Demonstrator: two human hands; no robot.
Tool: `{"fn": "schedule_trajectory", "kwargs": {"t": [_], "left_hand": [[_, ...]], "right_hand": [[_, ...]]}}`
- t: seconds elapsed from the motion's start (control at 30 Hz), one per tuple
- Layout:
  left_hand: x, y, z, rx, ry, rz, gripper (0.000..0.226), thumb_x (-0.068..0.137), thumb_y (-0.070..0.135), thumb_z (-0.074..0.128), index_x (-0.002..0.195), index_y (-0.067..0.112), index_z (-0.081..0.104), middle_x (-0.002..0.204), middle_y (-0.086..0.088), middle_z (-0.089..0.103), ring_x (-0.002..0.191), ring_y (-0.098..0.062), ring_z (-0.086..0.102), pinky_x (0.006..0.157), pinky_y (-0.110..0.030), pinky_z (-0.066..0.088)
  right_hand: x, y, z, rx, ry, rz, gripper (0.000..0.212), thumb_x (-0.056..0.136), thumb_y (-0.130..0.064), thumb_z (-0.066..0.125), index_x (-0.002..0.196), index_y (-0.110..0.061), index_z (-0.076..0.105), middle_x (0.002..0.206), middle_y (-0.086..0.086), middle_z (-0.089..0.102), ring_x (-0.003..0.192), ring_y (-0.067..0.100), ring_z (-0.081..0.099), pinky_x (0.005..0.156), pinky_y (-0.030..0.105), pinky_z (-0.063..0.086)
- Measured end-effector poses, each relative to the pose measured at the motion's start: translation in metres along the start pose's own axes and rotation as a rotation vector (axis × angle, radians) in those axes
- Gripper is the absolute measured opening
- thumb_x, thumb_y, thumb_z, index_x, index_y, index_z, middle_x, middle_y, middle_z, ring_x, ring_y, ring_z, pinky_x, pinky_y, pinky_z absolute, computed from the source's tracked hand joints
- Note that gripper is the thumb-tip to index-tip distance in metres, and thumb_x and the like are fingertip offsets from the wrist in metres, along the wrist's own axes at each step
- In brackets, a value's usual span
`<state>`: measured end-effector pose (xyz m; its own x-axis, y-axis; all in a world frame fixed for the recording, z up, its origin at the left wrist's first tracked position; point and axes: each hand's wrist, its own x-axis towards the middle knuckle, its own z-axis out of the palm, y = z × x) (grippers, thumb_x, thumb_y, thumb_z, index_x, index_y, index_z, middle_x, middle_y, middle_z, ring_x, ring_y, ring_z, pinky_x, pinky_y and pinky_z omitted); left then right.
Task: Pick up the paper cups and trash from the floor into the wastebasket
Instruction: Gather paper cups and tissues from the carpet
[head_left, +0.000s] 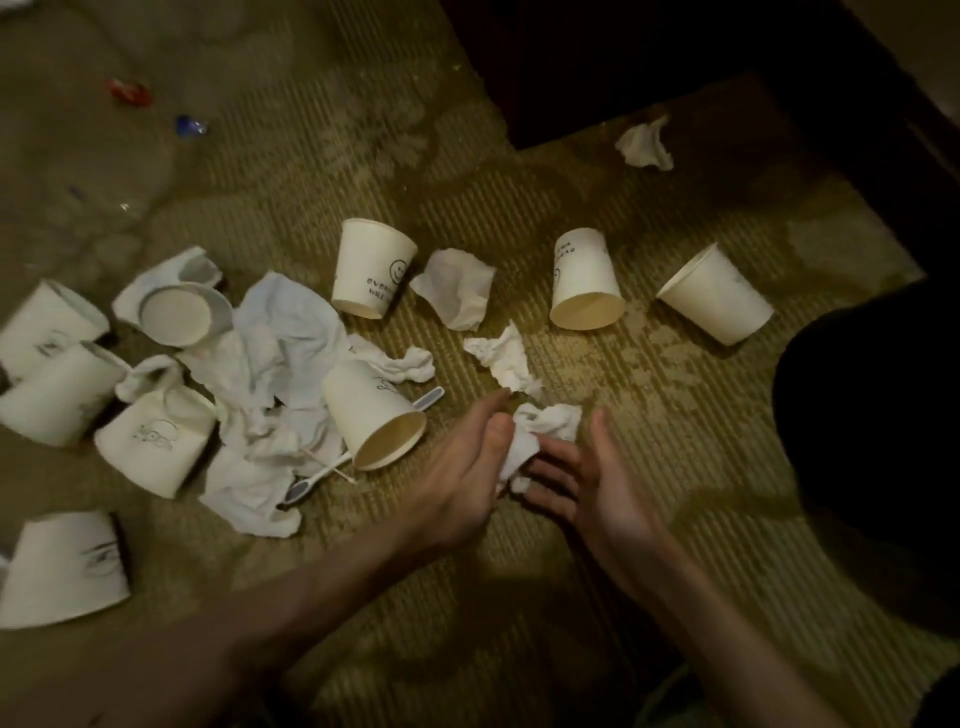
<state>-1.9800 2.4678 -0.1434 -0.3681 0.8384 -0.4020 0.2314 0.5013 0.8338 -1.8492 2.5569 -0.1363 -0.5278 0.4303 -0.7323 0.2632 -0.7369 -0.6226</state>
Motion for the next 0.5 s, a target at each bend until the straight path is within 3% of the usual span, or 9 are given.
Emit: {"fn": "schedule_trajectory", "kwargs": {"t": [0.13,0.2,0.27,0.33,0.4,0.5], "left_hand": [[0.003,0.006,0.005,-0.230,0.023,-0.062,0.060,0.092,0.071,0.017,0.137,0.044,0.046,0.140,0.016,0.050,0.124,0.012,0.047,0.102,-0.011,0.036],[0.004,0.013,0.007,-0.415,0.037,-0.180,0.059,0.088,0.076,0.020,0.119,0.045,0.059,0.130,0.009,0.064,0.116,-0.002,0.061,0.103,-0.030,0.047],[0.007,0.018,0.008,-0.541,0.067,-0.290,0.069,0.082,0.082,0.026,0.108,0.034,0.069,0.114,-0.002,0.073,0.104,-0.015,0.070,0.095,-0.041,0.054],[0.008,0.025,0.009,-0.588,0.114,-0.354,0.072,0.075,0.080,0.033,0.090,0.024,0.075,0.093,-0.007,0.077,0.089,-0.020,0.073,0.080,-0.036,0.059],[0.007,0.031,0.011,-0.659,0.118,-0.389,0.068,0.074,0.076,0.038,0.069,0.018,0.072,0.072,-0.005,0.073,0.067,-0.017,0.071,0.055,-0.022,0.054],[0.006,0.033,0.013,-0.727,0.123,-0.383,0.068,0.083,0.073,0.038,0.057,0.017,0.068,0.059,-0.001,0.068,0.052,-0.010,0.065,0.044,-0.016,0.046]], "right_hand": [[-0.002,0.003,0.005,0.069,-0.011,0.008,0.080,0.067,-0.078,0.038,0.115,-0.020,0.066,0.113,-0.001,0.073,0.107,0.014,0.068,0.083,0.032,0.056],[-0.005,0.001,0.008,0.102,-0.013,0.000,0.083,0.069,-0.075,0.040,0.117,-0.013,0.066,0.111,0.005,0.074,0.103,0.018,0.070,0.081,0.033,0.057],[-0.008,-0.002,0.009,0.164,-0.028,0.009,0.084,0.070,-0.072,0.040,0.110,-0.003,0.067,0.105,0.013,0.074,0.095,0.022,0.072,0.075,0.032,0.059],[-0.009,-0.007,0.010,0.220,-0.087,0.027,0.086,0.071,-0.072,0.038,0.102,0.002,0.068,0.096,0.019,0.074,0.085,0.025,0.073,0.070,0.032,0.059],[-0.009,-0.012,0.015,0.263,-0.146,0.035,0.086,0.071,-0.072,0.037,0.100,0.003,0.070,0.087,0.019,0.072,0.077,0.024,0.071,0.069,0.032,0.059],[-0.005,-0.013,0.023,0.291,-0.183,0.053,0.085,0.076,-0.072,0.037,0.099,0.004,0.067,0.081,0.015,0.070,0.074,0.021,0.069,0.072,0.032,0.056]]}}
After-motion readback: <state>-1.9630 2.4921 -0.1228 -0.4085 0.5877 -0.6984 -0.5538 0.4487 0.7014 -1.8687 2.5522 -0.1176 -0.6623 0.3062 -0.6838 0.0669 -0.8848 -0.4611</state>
